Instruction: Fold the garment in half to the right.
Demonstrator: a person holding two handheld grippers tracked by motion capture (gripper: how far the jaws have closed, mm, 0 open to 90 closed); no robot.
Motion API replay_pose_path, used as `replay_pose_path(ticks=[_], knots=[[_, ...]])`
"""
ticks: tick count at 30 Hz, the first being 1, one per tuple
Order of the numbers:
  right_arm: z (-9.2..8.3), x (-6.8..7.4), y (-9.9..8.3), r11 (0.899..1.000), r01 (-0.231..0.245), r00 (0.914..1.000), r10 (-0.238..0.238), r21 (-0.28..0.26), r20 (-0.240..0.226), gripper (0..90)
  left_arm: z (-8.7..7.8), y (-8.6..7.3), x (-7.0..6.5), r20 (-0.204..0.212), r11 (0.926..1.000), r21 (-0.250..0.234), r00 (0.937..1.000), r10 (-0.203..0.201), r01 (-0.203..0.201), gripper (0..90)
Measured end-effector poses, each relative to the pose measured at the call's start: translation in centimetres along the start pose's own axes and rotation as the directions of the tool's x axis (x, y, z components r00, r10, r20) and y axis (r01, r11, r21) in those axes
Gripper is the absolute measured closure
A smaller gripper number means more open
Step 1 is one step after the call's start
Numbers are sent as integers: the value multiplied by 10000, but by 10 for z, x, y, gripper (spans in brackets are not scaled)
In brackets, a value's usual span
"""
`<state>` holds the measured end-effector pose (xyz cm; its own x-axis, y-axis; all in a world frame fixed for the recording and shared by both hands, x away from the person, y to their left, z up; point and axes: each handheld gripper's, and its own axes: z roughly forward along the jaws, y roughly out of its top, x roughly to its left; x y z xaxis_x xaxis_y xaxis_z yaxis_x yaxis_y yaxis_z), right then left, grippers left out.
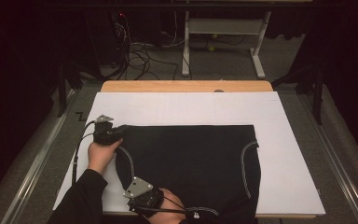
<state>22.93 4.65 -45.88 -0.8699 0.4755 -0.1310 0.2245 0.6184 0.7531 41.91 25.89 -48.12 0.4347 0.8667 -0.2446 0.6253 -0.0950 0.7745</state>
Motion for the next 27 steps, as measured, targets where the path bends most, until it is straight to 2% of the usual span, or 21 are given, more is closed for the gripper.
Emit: replay_pose_path(ticks=[4, 10, 13, 17, 22, 27], knots=[[-6, -2, 1, 9996, 30, 10000, -30, -267, 4, 745, -4, -2, -1, -123, 9991, -413, 9999, -51, 46, 767], [-13, -4, 2, 9985, -61, 10000, 60, -536, -24, 745, -12, -1, -2, -58, 9971, -726, 9997, -234, 229, 766], [-13, -3, 4, 9981, 34, 10000, -39, -610, -87, 745, -15, 0, -1, -19, 9961, -831, 9995, -307, 304, 764], [-11, 0, 8, 9978, 90, 9999, -97, -655, -106, 746, -16, -1, 3, -89, 9958, -871, 9995, -301, 292, 765], [-7, 3, 16, 9977, 251, 9995, -262, -625, -166, 746, -24, 0, 9, -78, 9924, -1215, 9997, -229, 218, 767], [0, 8, 26, 9968, 428, 9988, -444, -681, -219, 746, -33, 0, 19, -65, 9882, -1407, 9981, -617, 602, 766]])
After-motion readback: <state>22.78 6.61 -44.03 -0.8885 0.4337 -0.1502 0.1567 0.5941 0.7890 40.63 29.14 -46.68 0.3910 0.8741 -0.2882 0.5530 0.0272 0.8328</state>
